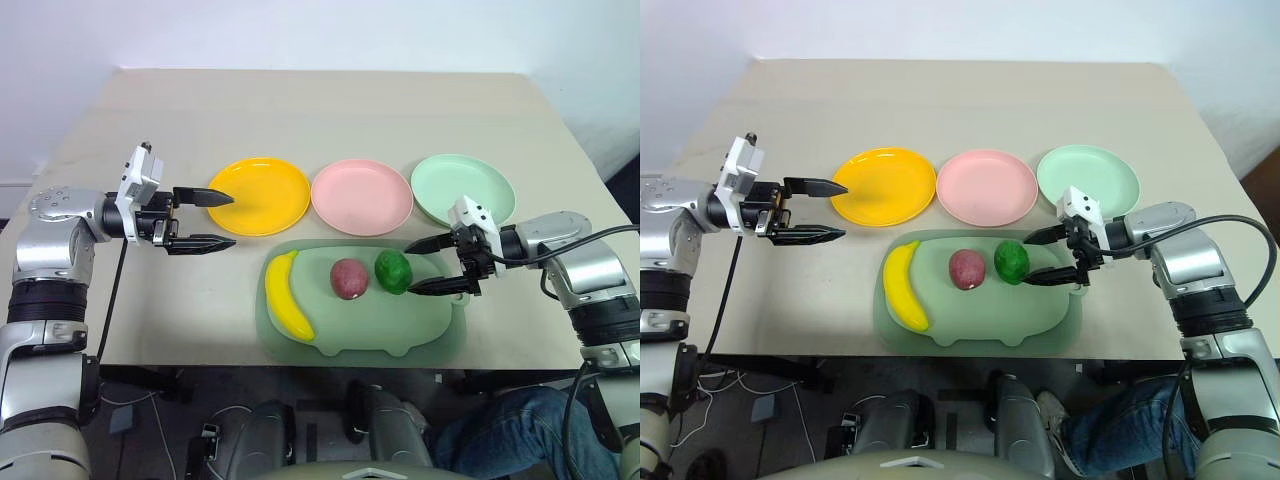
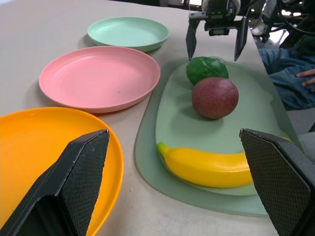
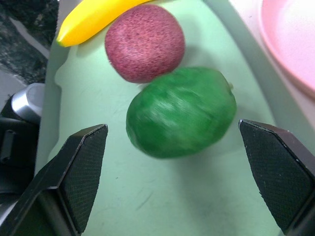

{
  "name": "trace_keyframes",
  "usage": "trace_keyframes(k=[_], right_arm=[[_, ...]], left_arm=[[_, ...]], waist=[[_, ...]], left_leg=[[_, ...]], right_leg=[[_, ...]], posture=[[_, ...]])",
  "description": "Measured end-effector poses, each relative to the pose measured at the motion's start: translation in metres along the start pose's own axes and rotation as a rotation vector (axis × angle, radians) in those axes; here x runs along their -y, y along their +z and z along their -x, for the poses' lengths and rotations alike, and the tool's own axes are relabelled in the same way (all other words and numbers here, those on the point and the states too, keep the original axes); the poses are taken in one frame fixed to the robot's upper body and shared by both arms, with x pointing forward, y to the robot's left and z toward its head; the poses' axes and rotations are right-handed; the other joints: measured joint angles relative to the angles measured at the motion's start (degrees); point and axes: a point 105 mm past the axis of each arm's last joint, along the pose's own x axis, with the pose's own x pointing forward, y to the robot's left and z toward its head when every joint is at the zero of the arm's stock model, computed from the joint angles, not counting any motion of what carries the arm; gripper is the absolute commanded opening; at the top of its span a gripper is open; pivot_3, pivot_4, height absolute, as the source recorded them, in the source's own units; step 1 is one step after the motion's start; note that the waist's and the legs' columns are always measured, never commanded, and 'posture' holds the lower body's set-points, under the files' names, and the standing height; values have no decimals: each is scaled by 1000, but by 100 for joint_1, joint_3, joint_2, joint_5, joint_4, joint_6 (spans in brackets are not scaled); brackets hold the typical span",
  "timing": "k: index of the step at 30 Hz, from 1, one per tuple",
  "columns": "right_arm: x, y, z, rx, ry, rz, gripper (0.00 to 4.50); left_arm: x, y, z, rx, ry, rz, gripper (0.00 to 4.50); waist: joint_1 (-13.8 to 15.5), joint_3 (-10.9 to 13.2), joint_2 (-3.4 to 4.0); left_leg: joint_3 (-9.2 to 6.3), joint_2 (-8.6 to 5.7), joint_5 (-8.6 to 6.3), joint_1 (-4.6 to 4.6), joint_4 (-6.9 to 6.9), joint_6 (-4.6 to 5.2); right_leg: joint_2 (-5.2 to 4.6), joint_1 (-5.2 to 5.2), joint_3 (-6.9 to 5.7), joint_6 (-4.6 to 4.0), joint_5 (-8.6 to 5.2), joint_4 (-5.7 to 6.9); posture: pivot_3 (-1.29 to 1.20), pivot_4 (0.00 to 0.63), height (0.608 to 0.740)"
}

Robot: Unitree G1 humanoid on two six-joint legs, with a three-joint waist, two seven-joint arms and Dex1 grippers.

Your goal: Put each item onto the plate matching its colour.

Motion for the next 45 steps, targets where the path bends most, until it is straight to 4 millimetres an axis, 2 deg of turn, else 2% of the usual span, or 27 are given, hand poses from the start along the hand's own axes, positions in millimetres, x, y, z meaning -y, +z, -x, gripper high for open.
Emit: trace_keyframes(k=[15,25,31,40,45], right_arm=[[1,6,-15,35,-31,16,4500],[-1,-5,-24,15,-25,-10,4500],[1,-4,-27,23,-43,-5,3184],[2,-1,-24,46,-37,-14,3146],[20,21,-1,94,-109,-6,3146]], left_arm=[[1,2,0,-3,-3,-4,4455],[2,0,5,-19,6,10,4455],[2,1,5,-22,7,6,4500],[2,3,5,-5,1,3,4500],[4,5,6,2,-7,2,4500]], waist=[[-7,0,0],[-6,0,0],[-5,0,0],[-8,0,0],[-10,0,0]], left_leg=[[0,0,2,0,0,-4],[-1,0,1,0,0,-2],[-1,0,1,0,0,-2],[-1,0,0,0,0,-1],[0,0,-2,0,0,4]], right_leg=[[0,0,0,0,0,0],[0,0,0,0,0,0],[0,0,0,0,0,0],[0,0,0,0,0,0],[1,0,0,0,0,0]], posture=[[0,150,740],[0,150,740],[0,150,740],[0,150,740],[0,150,740]])
